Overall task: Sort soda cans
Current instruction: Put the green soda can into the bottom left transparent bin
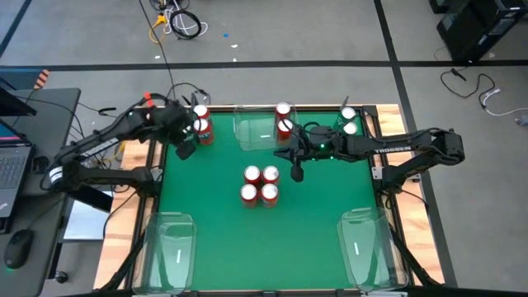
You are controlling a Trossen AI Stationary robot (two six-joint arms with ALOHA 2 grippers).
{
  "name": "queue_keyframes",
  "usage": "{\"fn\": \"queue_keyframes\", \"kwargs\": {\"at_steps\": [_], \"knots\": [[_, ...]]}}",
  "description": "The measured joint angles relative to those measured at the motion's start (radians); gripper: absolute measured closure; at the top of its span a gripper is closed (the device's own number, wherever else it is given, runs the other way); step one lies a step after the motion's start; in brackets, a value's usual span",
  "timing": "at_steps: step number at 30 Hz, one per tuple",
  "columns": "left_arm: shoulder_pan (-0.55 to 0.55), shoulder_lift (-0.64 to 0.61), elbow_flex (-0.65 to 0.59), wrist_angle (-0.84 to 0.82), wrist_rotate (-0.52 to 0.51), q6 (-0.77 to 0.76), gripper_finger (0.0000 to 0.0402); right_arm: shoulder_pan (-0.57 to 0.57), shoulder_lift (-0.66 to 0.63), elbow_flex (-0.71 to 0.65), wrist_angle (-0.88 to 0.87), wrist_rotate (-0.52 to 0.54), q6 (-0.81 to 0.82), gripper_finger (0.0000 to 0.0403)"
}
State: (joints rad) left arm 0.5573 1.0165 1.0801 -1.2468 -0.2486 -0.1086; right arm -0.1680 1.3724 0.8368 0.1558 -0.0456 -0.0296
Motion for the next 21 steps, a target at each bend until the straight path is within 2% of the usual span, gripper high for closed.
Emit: {"fn": "queue_keyframes", "kwargs": {"at_steps": [7, 14, 21], "knots": [[0.107, 0.081, 0.0, -0.008, 0.008, 0.027, 0.0382, 0.0, 0.0, 0.0, 0.0, 0.0, 0.0, 0.0393], [0.137, 0.157, 0.0, -0.033, -0.019, 0.03, 0.0378, 0.0, 0.001, -0.022, 0.013, 0.0, 0.002, 0.0392], [0.137, 0.203, 0.0, -0.019, -0.033, 0.072, 0.0325, 0.001, 0.001, -0.055, 0.017, 0.0, 0.011, 0.0396]]}}
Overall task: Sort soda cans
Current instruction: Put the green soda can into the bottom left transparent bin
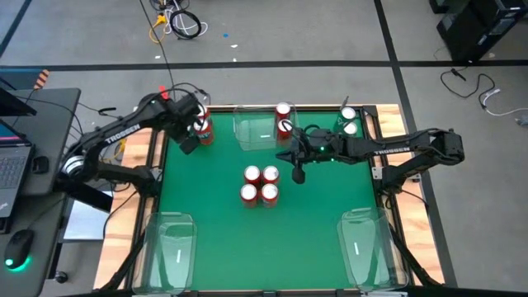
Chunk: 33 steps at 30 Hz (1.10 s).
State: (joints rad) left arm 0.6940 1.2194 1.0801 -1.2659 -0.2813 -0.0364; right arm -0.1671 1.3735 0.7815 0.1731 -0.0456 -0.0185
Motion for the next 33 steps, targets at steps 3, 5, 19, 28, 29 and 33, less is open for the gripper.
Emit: {"fn": "queue_keyframes", "kwargs": {"at_steps": [3, 5, 19, 28, 29, 33], "knots": [[0.0, 0.009, 0.0, 0.005, -0.004, 0.0, 0.0291, 0.001, 0.0, -0.013, 0.014, 0.0, 0.0, 0.0398], [0.0, 0.01, 0.0, 0.009, -0.008, 0.0, 0.0268, 0.002, 0.0, -0.015, 0.015, 0.0, 0.0, 0.0398], [0.005, 0.011, -0.048, 0.035, -0.065, 0.011, 0.0176, 0.002, 0.0, -0.015, 0.021, -0.034, 0.001, 0.0398], [0.074, 0.011, -0.089, 0.08, -0.093, 0.064, 0.0175, 0.002, 0.0, -0.015, 0.025, -0.037, 0.001, 0.0398], [0.084, 0.011, -0.09, 0.088, -0.092, 0.077, 0.0175, 0.002, 0.0, -0.015, 0.028, -0.037, 0.001, 0.0397], [0.126, 0.011, -0.091, 0.114, -0.05, 0.109, 0.0174, 0.002, 0.0, -0.015, 0.028, -0.039, 0.001, 0.0394]]}}
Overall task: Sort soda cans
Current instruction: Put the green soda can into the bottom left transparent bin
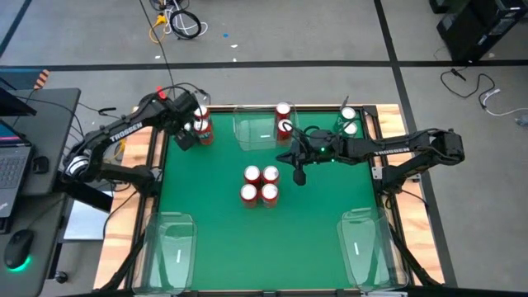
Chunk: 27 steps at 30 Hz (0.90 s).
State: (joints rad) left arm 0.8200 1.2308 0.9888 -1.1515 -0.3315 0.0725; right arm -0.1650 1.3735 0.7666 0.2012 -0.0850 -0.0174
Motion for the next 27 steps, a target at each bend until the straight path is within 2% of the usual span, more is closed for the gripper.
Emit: {"fn": "queue_keyframes", "kwargs": {"at_steps": [8, 16, 21, 27], "knots": [[0.082, 0.0, 0.0, 0.011, 0.145, 0.002, 0.0174, 0.0, 0.0, 0.0, 0.0, -0.022, 0.0, 0.0393], [0.131, 0.0, 0.0, 0.053, 0.176, -0.048, 0.0174, 0.0, 0.0, 0.0, 0.0, -0.022, 0.0, 0.0386], [0.157, 0.0, 0.0, 0.058, 0.238, -0.074, 0.0174, 0.0, 0.0, 0.0, 0.001, -0.022, 0.0, 0.0385], [0.169, 0.0, 0.003, 0.043, 0.24, -0.07, 0.0174, 0.0, 0.0, 0.0, 0.001, -0.037, 0.0, 0.0382]]}}
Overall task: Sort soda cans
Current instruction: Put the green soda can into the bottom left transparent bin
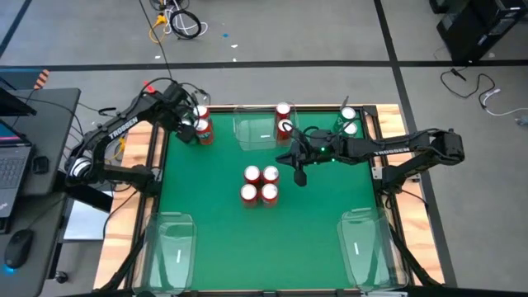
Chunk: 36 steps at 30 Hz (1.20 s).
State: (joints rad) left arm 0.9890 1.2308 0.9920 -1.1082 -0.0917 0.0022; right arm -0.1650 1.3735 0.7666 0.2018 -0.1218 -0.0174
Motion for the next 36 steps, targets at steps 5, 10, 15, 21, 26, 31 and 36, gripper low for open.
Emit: {"fn": "queue_keyframes", "kwargs": {"at_steps": [5, 10, 15, 21, 26, 31, 36], "knots": [[0.0, 0.0, 0.065, -0.009, 0.0, 0.021, 0.0178, 0.0, 0.0, 0.0, 0.006, -0.005, 0.0, 0.0381], [0.0, 0.0, 0.158, -0.006, -0.002, 0.058, 0.0197, 0.0, 0.0, 0.0, 0.006, -0.005, 0.0, 0.038], [0.0, 0.025, 0.215, 0.003, -0.01, 0.085, 0.0227, 0.0, 0.0, 0.0, 0.006, -0.005, 0.0, 0.038], [-0.014, 0.083, 0.214, -0.079, 0.045, 0.147, 0.0256, 0.002, 0.0, 0.0, 0.006, -0.015, 0.016, 0.038], [-0.032, 0.104, 0.214, -0.07, 0.053, 0.151, 0.026, 0.002, 0.0, 0.0, 0.005, -0.031, 0.016, 0.038], [-0.041, 0.105, 0.214, -0.056, 0.005, 0.127, 0.0261, 0.002, 0.0, 0.0, 0.005, -0.031, 0.015, 0.038], [-0.041, 0.105, 0.216, -0.153, 0.006, 0.129, 0.0276, 0.002, 0.0, 0.0, 0.005, -0.037, 0.015, 0.038]]}}
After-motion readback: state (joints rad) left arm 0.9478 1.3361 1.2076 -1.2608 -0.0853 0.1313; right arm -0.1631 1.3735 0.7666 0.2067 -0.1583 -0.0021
